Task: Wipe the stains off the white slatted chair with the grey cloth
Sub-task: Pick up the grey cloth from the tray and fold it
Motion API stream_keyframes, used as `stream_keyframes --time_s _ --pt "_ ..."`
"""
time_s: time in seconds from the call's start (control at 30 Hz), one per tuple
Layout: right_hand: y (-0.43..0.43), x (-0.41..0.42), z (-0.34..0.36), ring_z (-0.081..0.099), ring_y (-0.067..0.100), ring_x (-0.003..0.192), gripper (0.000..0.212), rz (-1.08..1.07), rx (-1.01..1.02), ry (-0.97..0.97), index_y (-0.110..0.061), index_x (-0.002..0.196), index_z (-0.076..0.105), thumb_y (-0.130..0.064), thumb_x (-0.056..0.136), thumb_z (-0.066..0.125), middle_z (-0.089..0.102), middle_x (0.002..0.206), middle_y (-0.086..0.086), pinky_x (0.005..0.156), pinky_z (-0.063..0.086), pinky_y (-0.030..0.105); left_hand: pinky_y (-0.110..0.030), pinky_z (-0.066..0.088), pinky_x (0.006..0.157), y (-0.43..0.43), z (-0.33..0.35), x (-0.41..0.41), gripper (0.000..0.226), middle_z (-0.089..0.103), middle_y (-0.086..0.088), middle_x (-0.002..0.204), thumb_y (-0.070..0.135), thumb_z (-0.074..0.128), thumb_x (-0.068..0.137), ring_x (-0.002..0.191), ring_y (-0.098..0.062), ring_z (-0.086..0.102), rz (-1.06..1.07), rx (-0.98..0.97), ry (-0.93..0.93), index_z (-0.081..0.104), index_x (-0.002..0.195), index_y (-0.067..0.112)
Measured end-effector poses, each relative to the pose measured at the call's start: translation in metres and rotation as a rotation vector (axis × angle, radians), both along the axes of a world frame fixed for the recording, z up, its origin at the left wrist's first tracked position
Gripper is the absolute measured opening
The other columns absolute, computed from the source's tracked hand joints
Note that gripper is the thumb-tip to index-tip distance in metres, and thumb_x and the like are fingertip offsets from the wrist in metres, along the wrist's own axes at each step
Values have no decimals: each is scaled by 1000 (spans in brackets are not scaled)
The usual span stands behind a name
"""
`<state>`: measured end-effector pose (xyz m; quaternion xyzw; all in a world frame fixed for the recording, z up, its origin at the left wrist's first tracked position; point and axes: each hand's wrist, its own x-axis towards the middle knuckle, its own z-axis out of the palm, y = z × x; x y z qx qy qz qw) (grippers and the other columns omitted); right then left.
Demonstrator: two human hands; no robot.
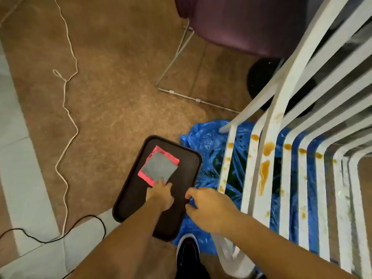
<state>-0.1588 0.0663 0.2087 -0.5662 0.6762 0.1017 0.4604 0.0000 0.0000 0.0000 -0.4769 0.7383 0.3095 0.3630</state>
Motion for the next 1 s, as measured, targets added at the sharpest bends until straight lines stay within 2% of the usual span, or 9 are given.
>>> stream_keyframes --time_s 0.1,0.23,0.33,0.43,0.57,0.67,0.77,0.9,1.0 --pt "4 -9 -15 56 19 90 34 -71 36 -80 -31 128 53 -45 98 48 51 85 -10 83 52 40 -49 33 115 -9 -29 -12 65 2 -10 167 44 47 99 149 -36 22 3 9 -60 23 159 31" --pt "-1 -13 -19 55 18 105 37 -71 70 -118 -34 132 50 -49 99 46 55 107 -8 92 50 42 -52 27 117 -14 -57 -23 71 -8 -8 168 48 46 99 151 -34 14 22 6 -105 15 160 30" --pt "-5 -14 -21 55 17 104 37 -115 13 -117 -33 133 48 -48 100 45 54 107 -9 91 50 43 -55 24 117 -18 -71 -26 74 -9 -6 168 48 45 100 153 -34 7 22 4 -143 10 161 26" --pt "-3 -12 -22 54 17 104 36 -138 -14 -117 -33 133 49 -47 100 46 53 105 -9 89 50 40 -50 33 111 -14 -68 -29 74 10 -7 167 46 47 100 149 -32 24 53 -92 -73 16 160 17" --pt "1 -4 -13 54 16 98 34 -188 -3 -147 -33 130 51 -46 99 48 48 96 -11 84 49 35 -45 43 100 -10 -59 -22 67 43 -9 148 37 55 94 128 -30 50 153 -268 73 33 152 11" --pt "3 5 7 56 17 95 33 -219 36 -190 -32 128 52 -45 98 49 50 96 -9 80 49 36 -43 51 88 -10 -35 -16 40 65 -11 116 21 63 89 105 -33 63 433 -360 357 60 127 9" --pt "11 13 34 61 16 83 30 -336 111 -305 -30 123 56 -42 96 51 63 89 -6 76 52 39 -42 56 83 -5 23 -16 11 71 -3 84 11 72 87 87 -26 69 1008 -326 624 74 97 13" --pt "26 11 87 54 2 61 22 -577 129 -411 -25 116 63 -32 96 57 58 70 -11 62 42 20 -29 51 84 -2 146 -21 24 67 1 85 1 75 86 86 -17 66 1416 -99 917 68 106 13" --pt "40 4 124 51 -1 54 16 -770 90 -460 -23 111 64 -22 95 60 57 70 -9 60 40 19 -33 51 91 2 229 -19 36 74 -7 101 -3 72 83 99 -23 68 1550 189 999 68 115 12"
